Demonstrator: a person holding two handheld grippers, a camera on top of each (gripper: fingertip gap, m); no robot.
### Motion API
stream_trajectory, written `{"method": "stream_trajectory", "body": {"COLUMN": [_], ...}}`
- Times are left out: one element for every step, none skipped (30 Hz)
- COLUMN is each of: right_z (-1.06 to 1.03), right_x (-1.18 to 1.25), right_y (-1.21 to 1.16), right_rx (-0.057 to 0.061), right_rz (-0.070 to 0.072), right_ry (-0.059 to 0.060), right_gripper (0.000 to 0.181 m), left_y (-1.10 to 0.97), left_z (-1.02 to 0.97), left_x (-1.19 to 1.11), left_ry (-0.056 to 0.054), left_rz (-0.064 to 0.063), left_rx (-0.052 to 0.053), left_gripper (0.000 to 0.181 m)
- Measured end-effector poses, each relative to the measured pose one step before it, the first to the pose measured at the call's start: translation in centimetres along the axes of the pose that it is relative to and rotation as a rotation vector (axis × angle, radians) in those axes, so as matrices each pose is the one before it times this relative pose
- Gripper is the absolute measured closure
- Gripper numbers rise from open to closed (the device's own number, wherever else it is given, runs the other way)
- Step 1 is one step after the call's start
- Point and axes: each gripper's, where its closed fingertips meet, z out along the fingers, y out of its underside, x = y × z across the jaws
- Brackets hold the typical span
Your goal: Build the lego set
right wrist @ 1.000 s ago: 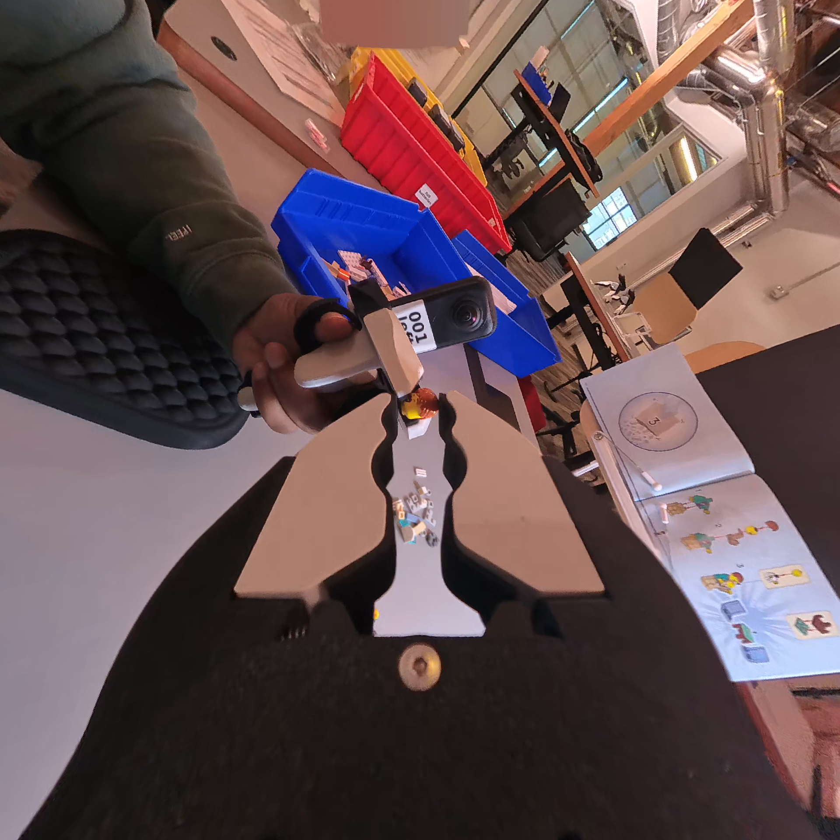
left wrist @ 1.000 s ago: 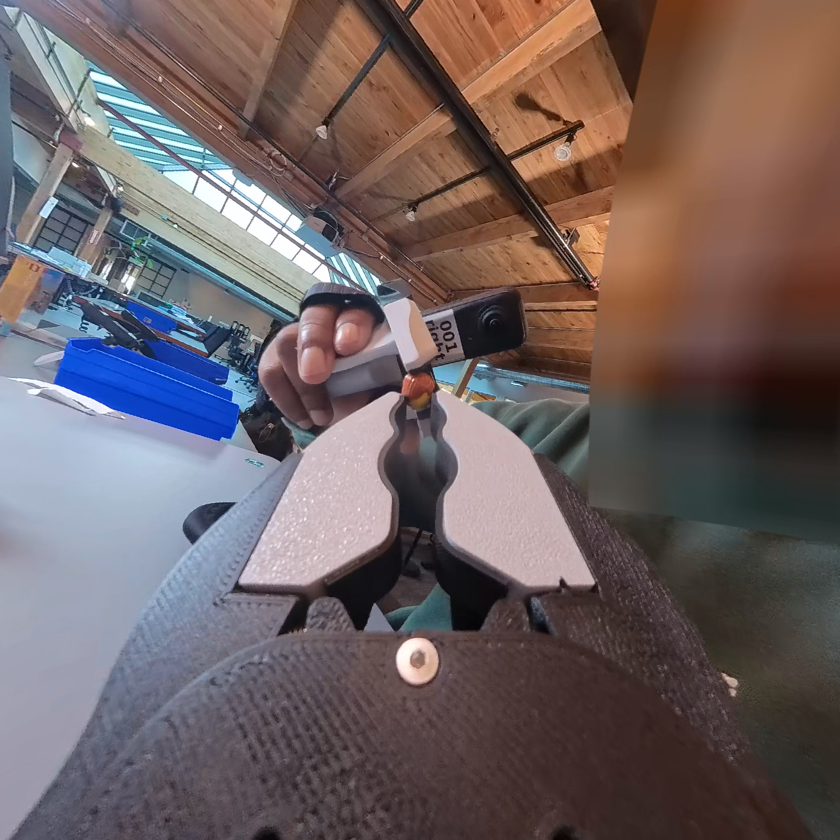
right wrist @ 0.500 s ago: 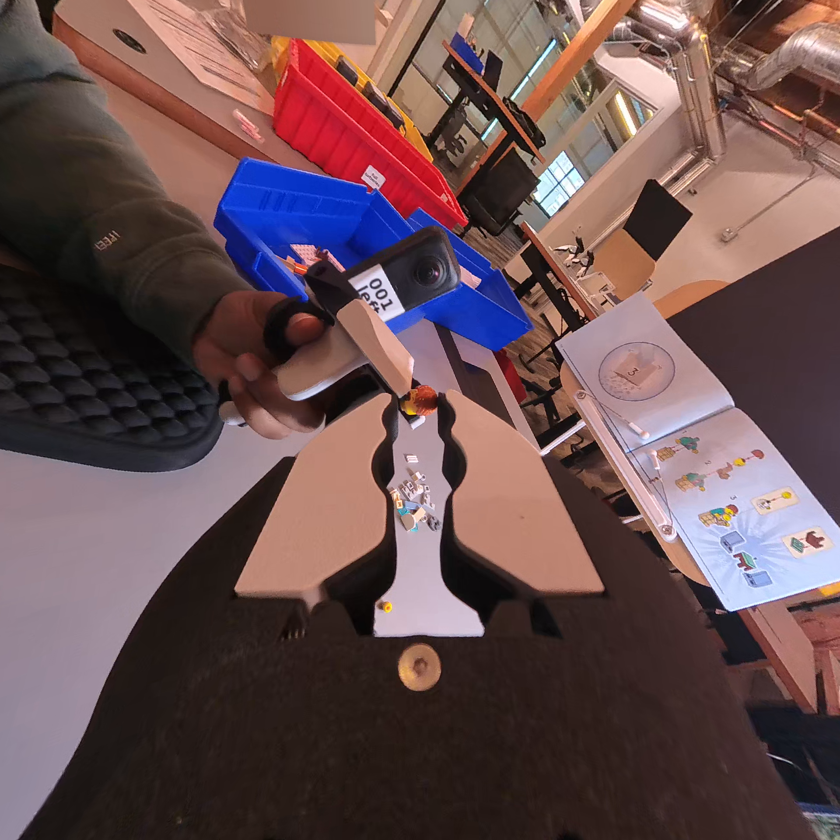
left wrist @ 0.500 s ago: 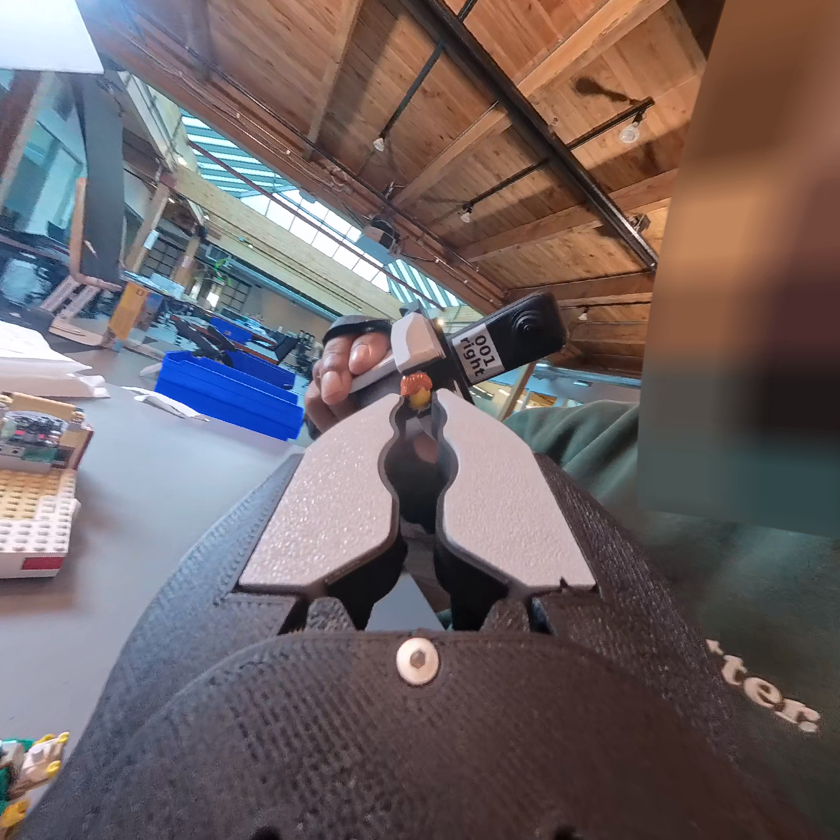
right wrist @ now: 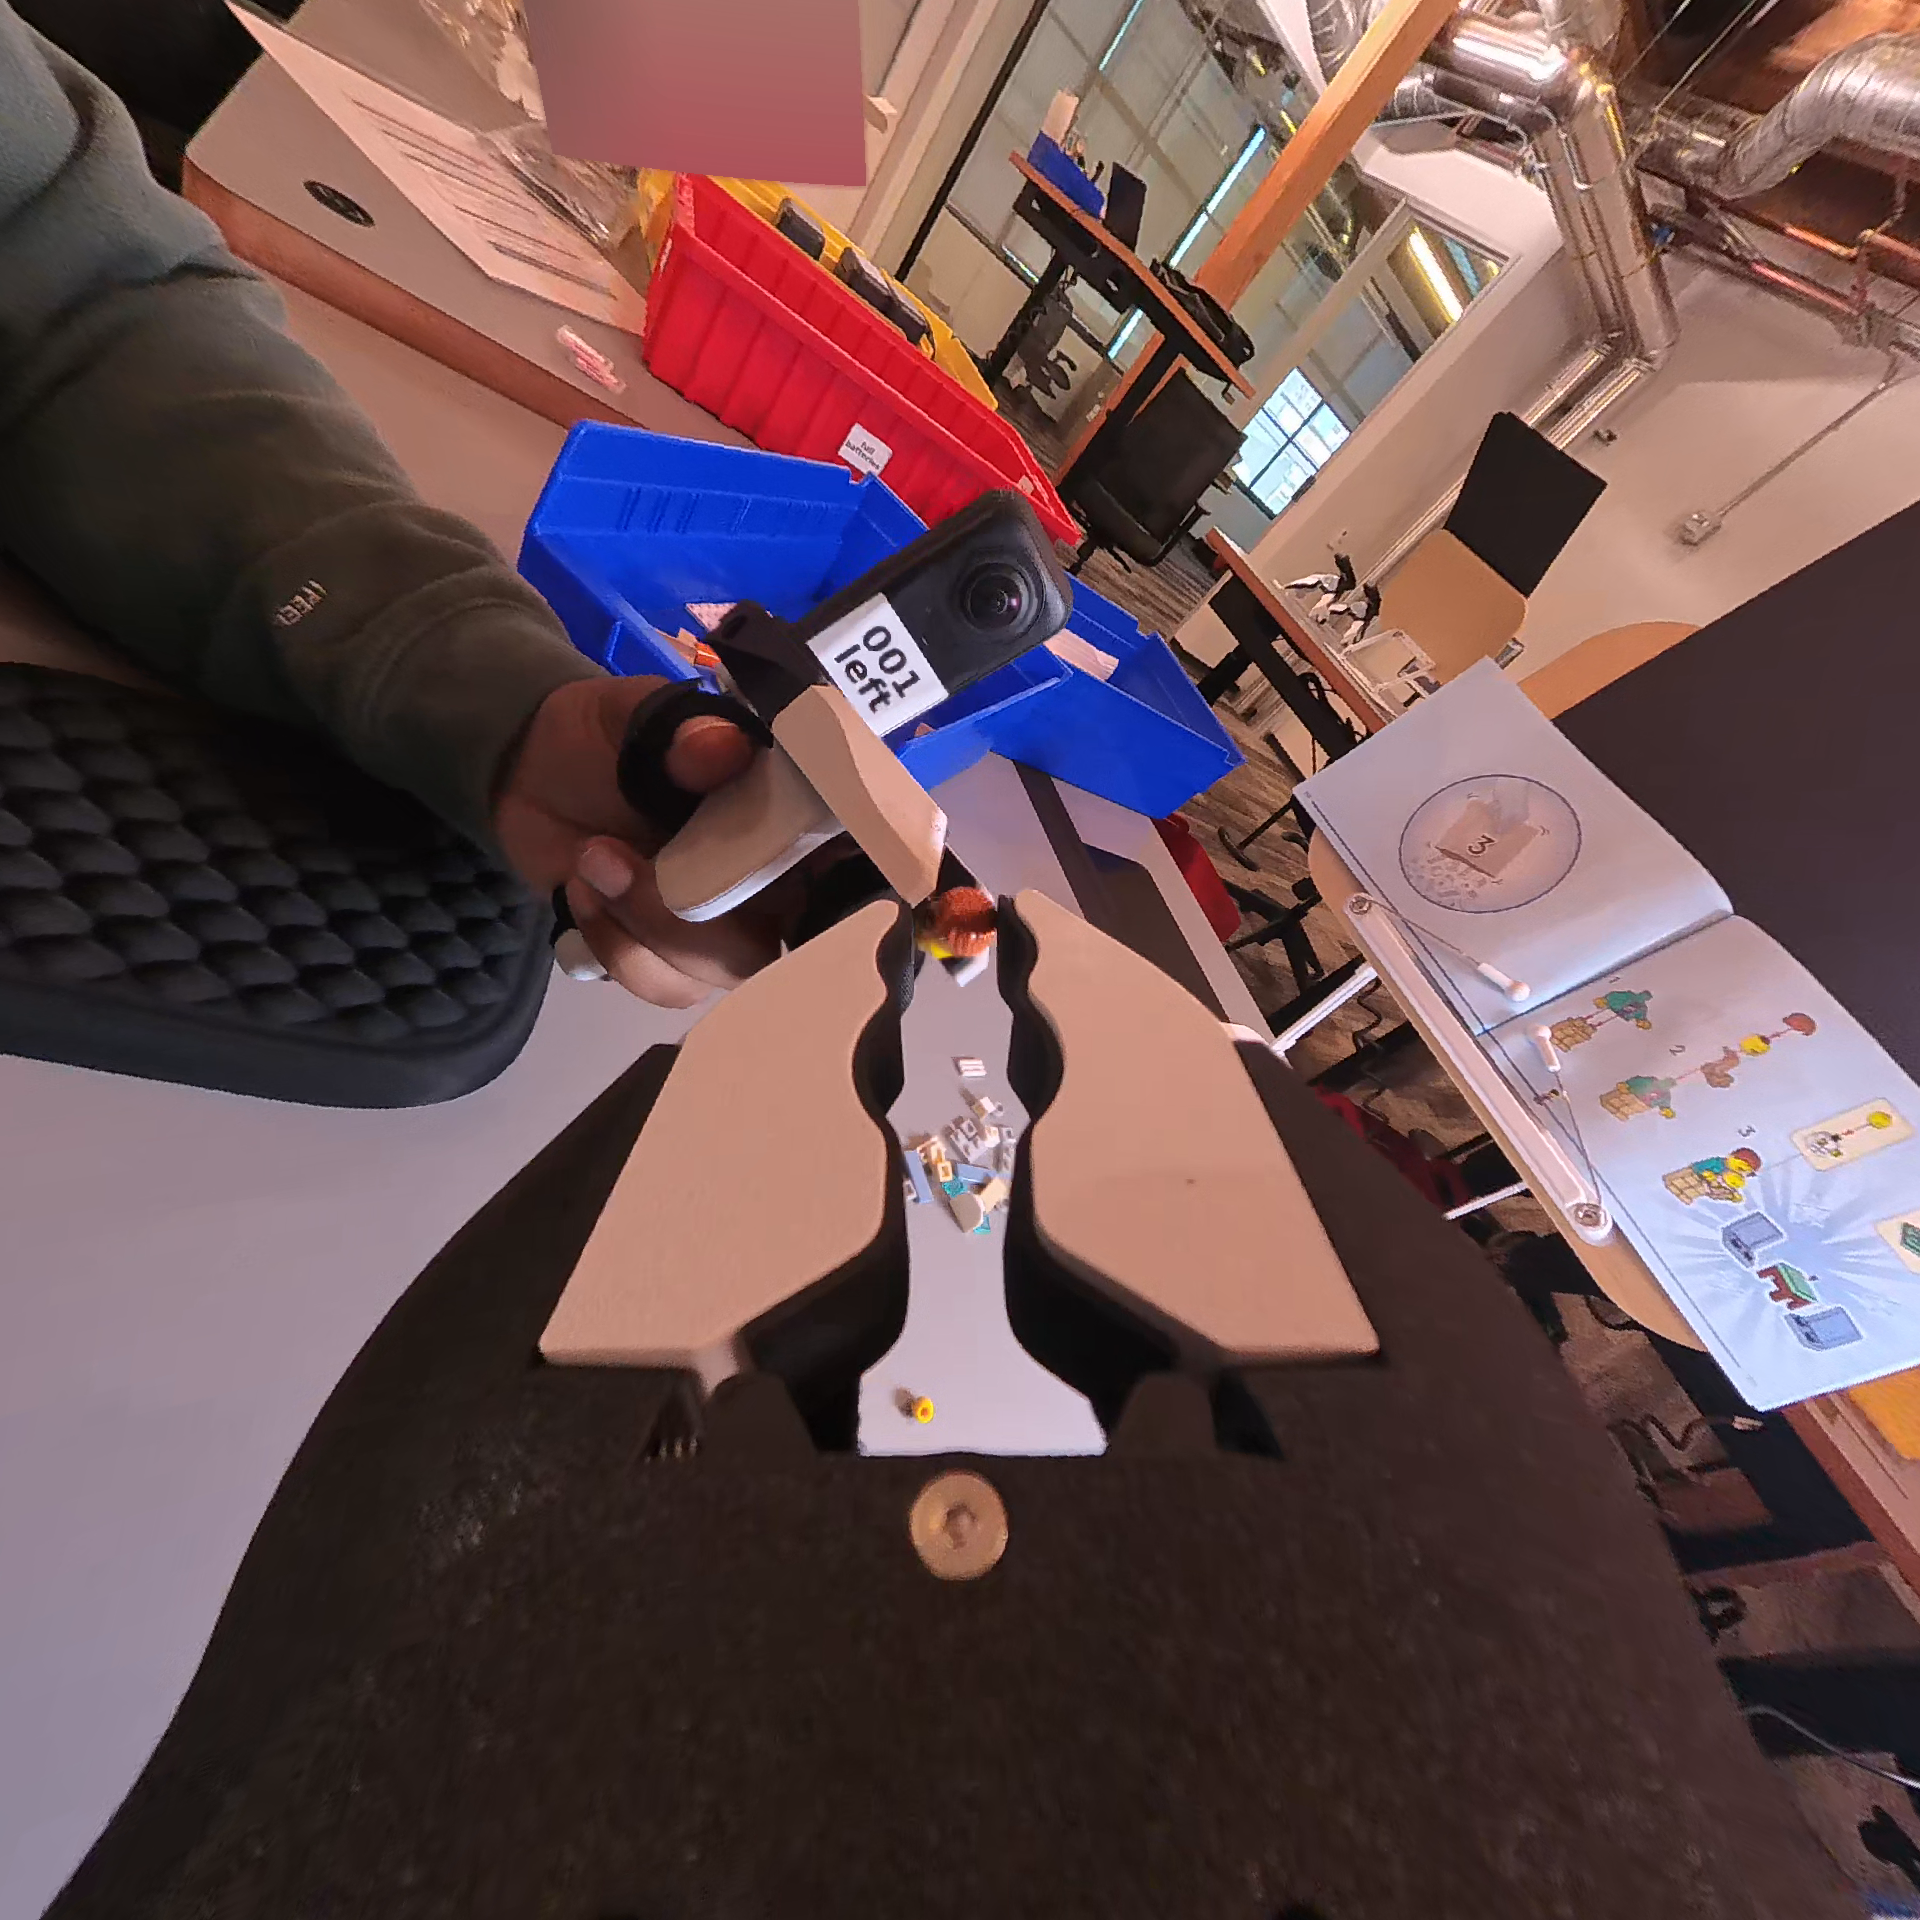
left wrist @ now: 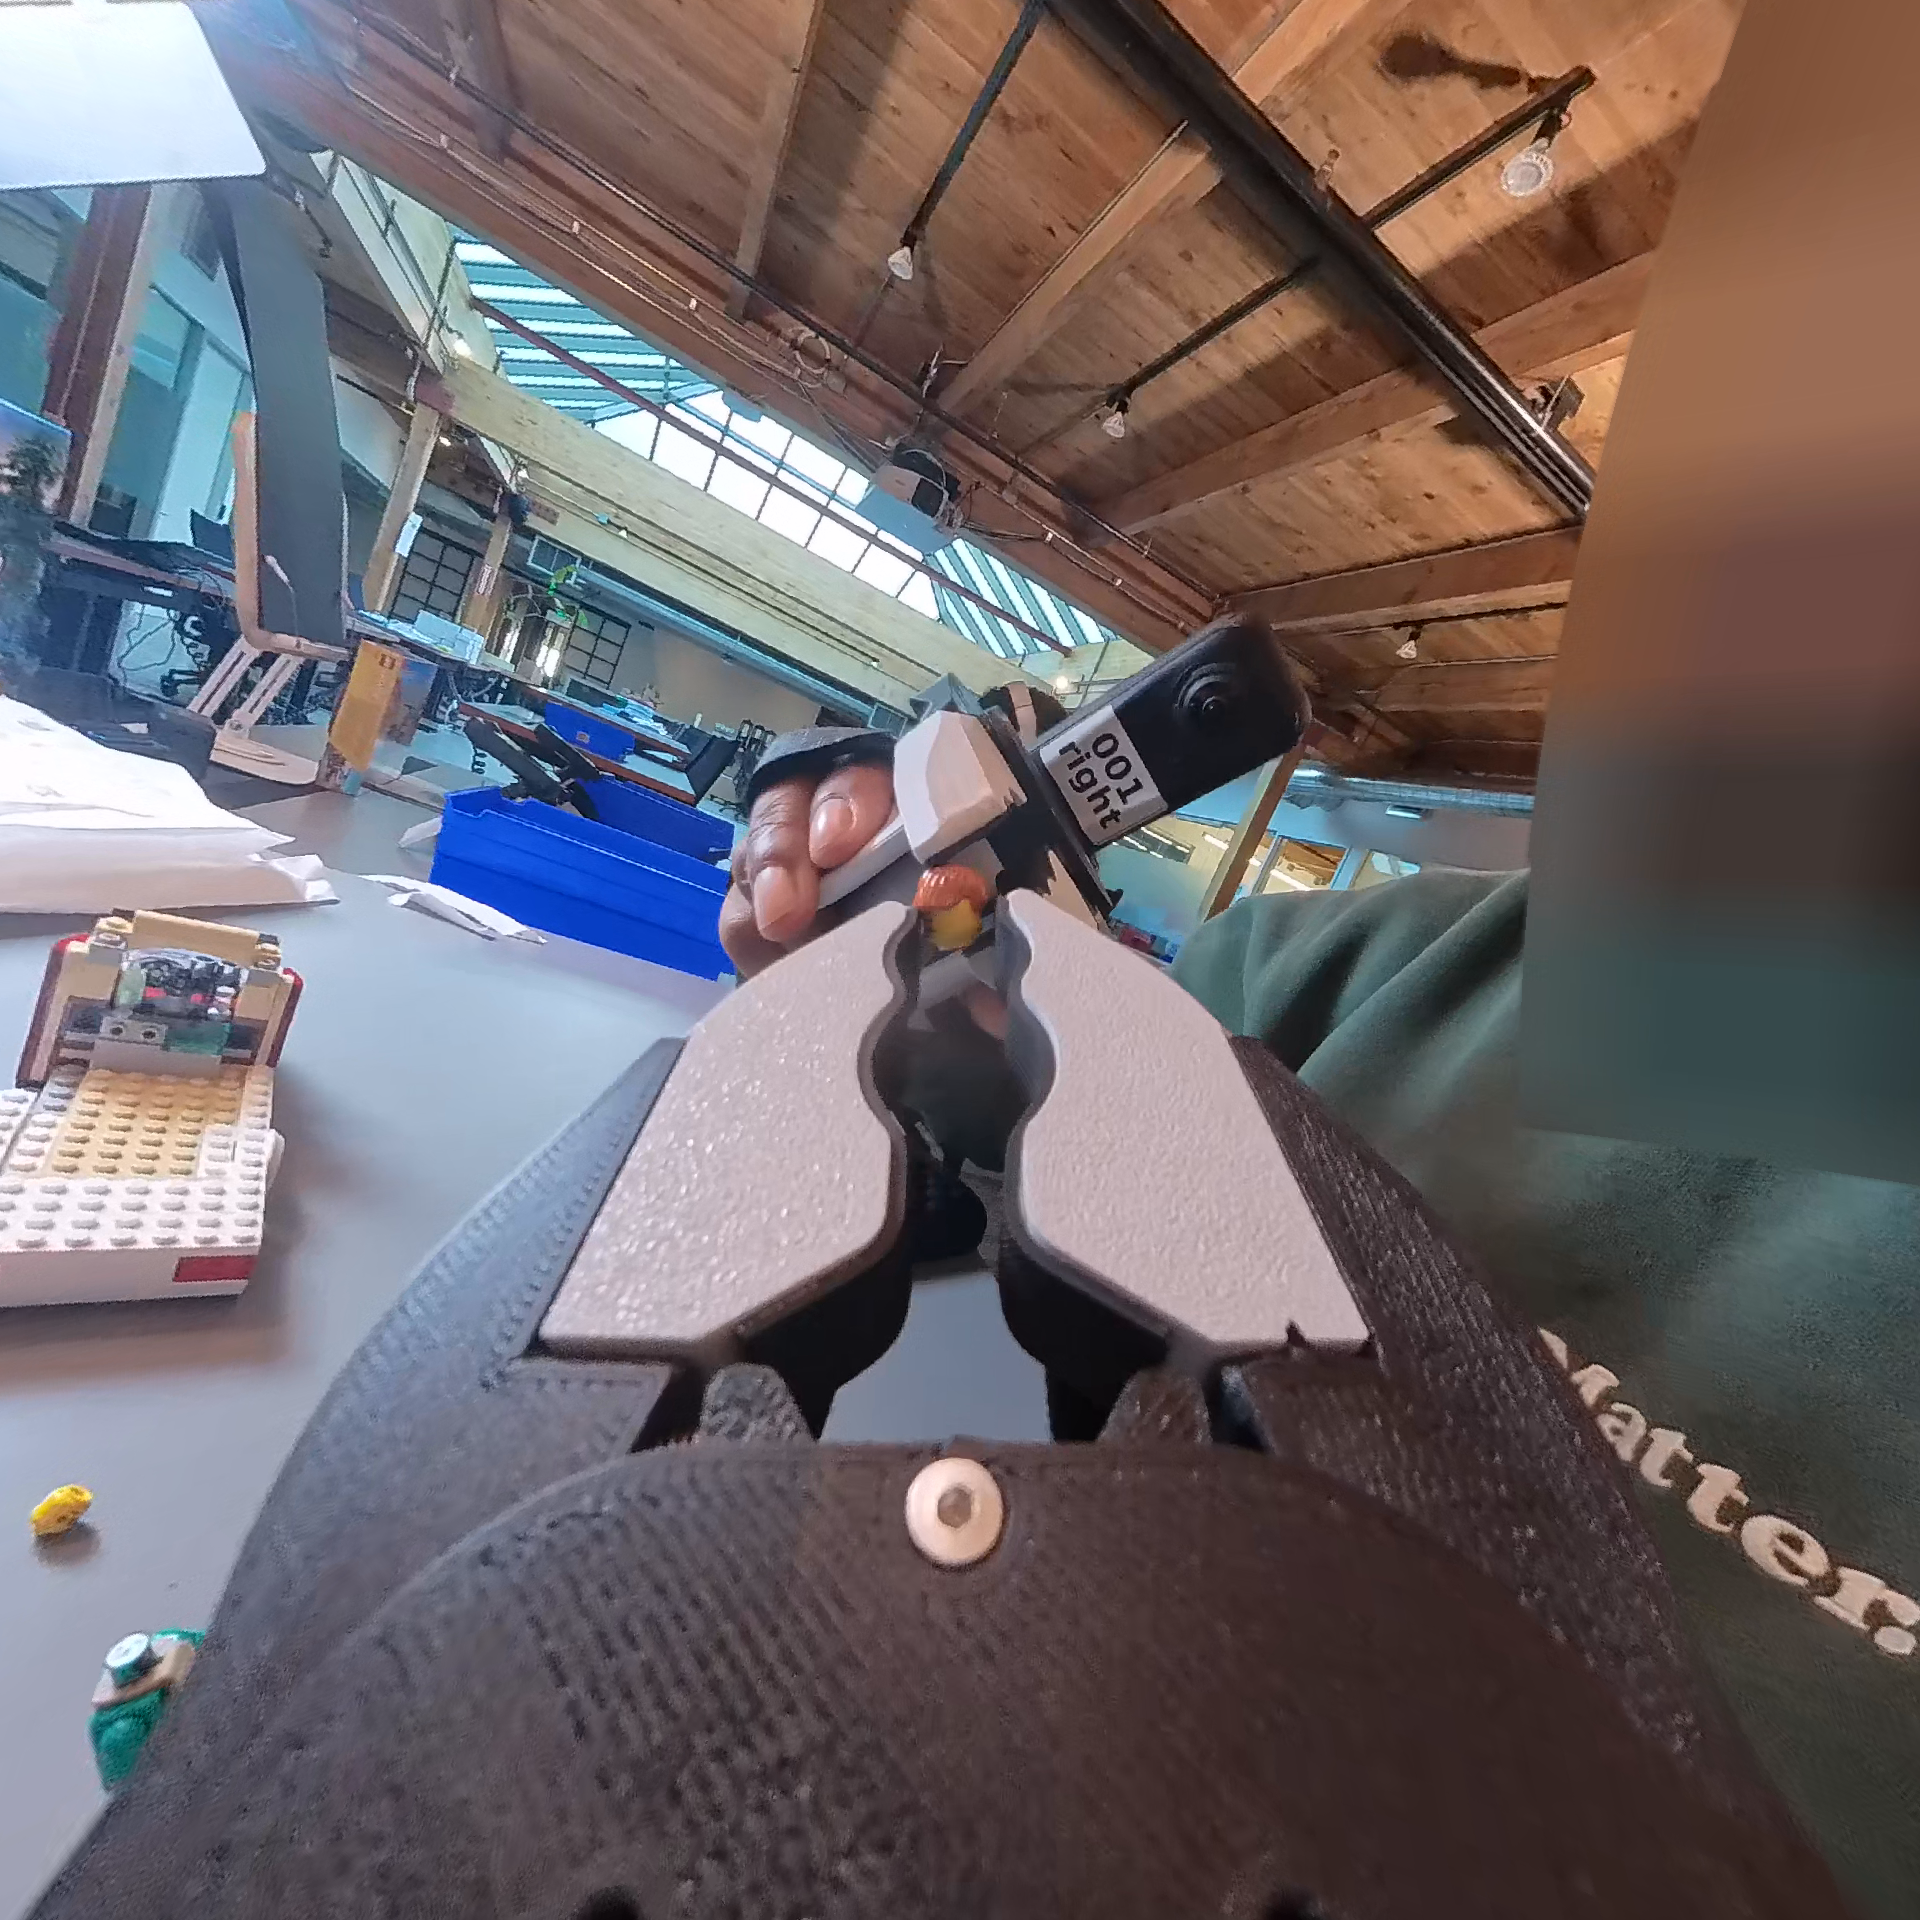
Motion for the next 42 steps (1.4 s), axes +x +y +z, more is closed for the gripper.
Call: {"method": "stream_trajectory", "body": {"right_z": [0.065, 0.054, 0.027, 0.001, -0.023, -0.019, -0.017, -0.023, -0.039, -0.056, -0.059, -0.097, -0.077, -0.024, -0.013, -0.004, -0.022, -0.003, 0.023, 0.021, 0.025, 0.033, 0.055, 0.075, 0.067, 0.039, -0.011, -0.024, -0.013, 0.000, -0.002, 0.016, 0.018, 0.017, 0.012, 0.010, 0.004, 0.009, 0.002, -0.003, 0.003, 0.008], "right_x": [0.058, 0.071, -0.003, -0.055, -0.043, -0.043, -0.053, -0.111, -0.131, -0.108, -0.058, 0.020, 0.032, 0.037, 0.069, 0.115, 0.050, -0.017, -0.061, -0.022, 0.064, 0.051, 0.004, 0.004, 0.015, 0.007, 0.017, 0.025, 0.047, 0.049, 0.030, 0.015, 0.010, 0.012, -0.001, -0.033, -0.015, 0.000, -0.001, 0.001, 0.023, 0.042], "right_y": [0.050, 0.099, 0.071, 0.009, 0.008, 0.052, 0.072, 0.067, 0.044, 0.062, 0.054, -0.024, -0.065, -0.021, 0.008, -0.060, -0.152, -0.133, -0.061, -0.011, 0.009, -0.005, 0.022, 0.073, 0.146, 0.174, 0.060, -0.028, -0.009, 0.013, 0.057, 0.069, 0.109, 0.153, 0.121, 0.121, 0.168, 0.157, 0.129, 0.073, 0.068, 0.057], "right_rx": [-0.0026, -0.0054, -0.0022, 0.0031, 0.0036, 0.0007, 0.0001, 0.0012, 0.0050, 0.0051, 0.0055, 0.0100, 0.0088, -0.0016, -0.0085, -0.0059, 0.0007, -0.0002, -0.0044, -0.0058, -0.0055, -0.0047, -0.0060, -0.0084, -0.0119, -0.0115, -0.0036, 0.0016, 0.0019, -0.0001, -0.0021, -0.0024, -0.0036, -0.0040, -0.0010, 0.0000, -0.0027, -0.0032, -0.0021, -0.0012, -0.0024, -0.0019], "right_rz": [-0.0007, 0.0018, 0.0011, -0.0009, -0.0041, -0.0077, -0.0046, 0.0046, 0.0174, 0.0286, 0.0277, 0.0087, -0.0171, -0.0383, -0.0494, -0.0479, -0.0374, -0.0244, -0.0185, -0.0193, -0.0211, -0.0205, -0.0179, -0.0173, -0.0190, -0.0168, -0.0073, 0.0049, 0.0067, 0.0006, 0.0007, 0.0064, 0.0092, 0.0100, 0.0139, 0.0185, 0.0150, 0.0063, 0.0010, -0.0008, -0.0031, -0.0074], "right_ry": [0.0047, 0.0041, 0.0004, -0.0003, 0.0029, 0.0036, -0.0008, -0.0087, -0.0171, -0.0225, -0.0189, -0.0056, 0.0079, 0.0176, 0.0230, 0.0251, 0.0180, 0.0064, 0.0002, 0.0020, 0.0074, 0.0056, 0.0001, -0.0005, -0.0009, -0.0021, -0.0046, -0.0041, 0.0000, 0.0024, 0.0008, -0.0019, -0.0033, -0.0032, -0.0033, -0.0052, -0.0040, 0.0003, 0.0027, 0.0040, 0.0066, 0.0080], "right_gripper": [0.166, 0.166, 0.165, 0.165, 0.165, 0.165, 0.165, 0.165, 0.165, 0.165, 0.165, 0.166, 0.167, 0.167, 0.167, 0.166, 0.164, 0.162, 0.160, 0.158, 0.158, 0.158, 0.158, 0.159, 0.162, 0.164, 0.165, 0.165, 0.165, 0.166, 0.166, 0.166, 0.166, 0.166, 0.166, 0.166, 0.166, 0.166, 0.166, 0.166, 0.166, 0.166], "left_y": [-0.054, -0.021, 0.036, 0.073, 0.052, 0.060, 0.073, 0.113, 0.121, 0.095, 0.053, -0.066, -0.102, -0.043, -0.064, -0.117, -0.166, -0.078, -0.041, -0.058, 0.006, 0.096, 0.132, 0.092, 0.010, 0.030, 0.016, -0.042, -0.049, -0.046, -0.024, -0.028, -0.024, -0.001, 0.010, 0.040, 0.055, 0.028, 0.048, 0.046, -0.005, -0.028], "left_z": [-0.031, -0.031, -0.018, 0.002, 0.026, 0.010, -0.007, 0.007, 0.016, 0.023, 0.038, 0.042, 0.037, 0.015, 0.013, 0.007, -0.008, 0.000, -0.019, -0.009, 0.028, 0.039, 0.045, 0.042, 0.049, 0.027, -0.010, 0.003, 0.022, 0.017, 0.004, -0.008, -0.009, -0.015, -0.019, -0.009, -0.022, -0.010, 0.007, -0.014, -0.030, -0.013], "left_x": [-0.096, -0.129, -0.062, 0.049, 0.030, -0.020, -0.013, 0.044, 0.082, 0.019, -0.008, 0.119, 0.093, 0.060, 0.042, 0.075, 0.055, 0.065, 0.012, 0.045, 0.007, -0.105, -0.107, -0.015, 0.102, -0.013, -0.056, 0.027, 0.016, -0.046, -0.051, -0.006, -0.029, -0.076, 0.007, -0.049, -0.100, -0.066, -0.052, -0.077, -0.151, -0.148], "left_ry": [-0.0022, -0.0053, -0.0005, 0.0044, 0.0010, -0.0029, -0.0005, 0.0027, 0.0027, -0.0030, -0.0040, 0.0076, 0.0079, 0.0068, 0.0073, 0.0112, 0.0123, 0.0113, 0.0052, 0.0077, 0.0067, -0.0007, -0.0018, 0.0044, 0.0115, 0.0023, -0.0014, 0.0016, -0.0015, -0.0050, -0.0044, -0.0004, -0.0013, -0.0034, 0.0024, -0.0023, -0.0072, -0.0068, -0.0076, -0.0106, -0.0161, -0.0159], "left_rz": [-0.0150, -0.0119, -0.0139, -0.0094, -0.0042, 0.0024, 0.0058, 0.0124, 0.0185, 0.0212, 0.0097, -0.0108, -0.0194, -0.0162, -0.0192, -0.0275, -0.0306, -0.0223, -0.0148, -0.0174, -0.0217, -0.0182, -0.0134, -0.0130, -0.0148, -0.0111, -0.0011, -0.0003, -0.0002, -0.0005, 0.0007, 0.0016, -0.0001, -0.0005, 0.0000, 0.0004, 0.0050, 0.0097, 0.0115, 0.0131, 0.0143, 0.0088], "left_rx": [0.0039, 0.0034, -0.0031, -0.0068, -0.0058, -0.0059, -0.0065, -0.0096, -0.0126, -0.0124, -0.0065, 0.0043, 0.0074, 0.0054, 0.0089, 0.0137, 0.0154, 0.0083, 0.0051, 0.0064, 0.0016, -0.0030, -0.0032, 0.0003, 0.0049, 0.0020, 0.0016, 0.0035, 0.0035, 0.0024, 0.0012, 0.0034, 0.0037, 0.0011, -0.0007, -0.0033, -0.0059, -0.0068, -0.0089, -0.0109, -0.0066, -0.0040], "left_gripper": [0.168, 0.169, 0.169, 0.169, 0.170, 0.170, 0.170, 0.171, 0.171, 0.172, 0.172, 0.171, 0.171, 0.171, 0.171, 0.171, 0.171, 0.171, 0.171, 0.171, 0.171, 0.171, 0.171, 0.171, 0.171, 0.171, 0.171, 0.171, 0.171, 0.171, 0.171, 0.169, 0.167, 0.166, 0.164, 0.162, 0.160, 0.158, 0.157, 0.156, 0.157, 0.157]}}
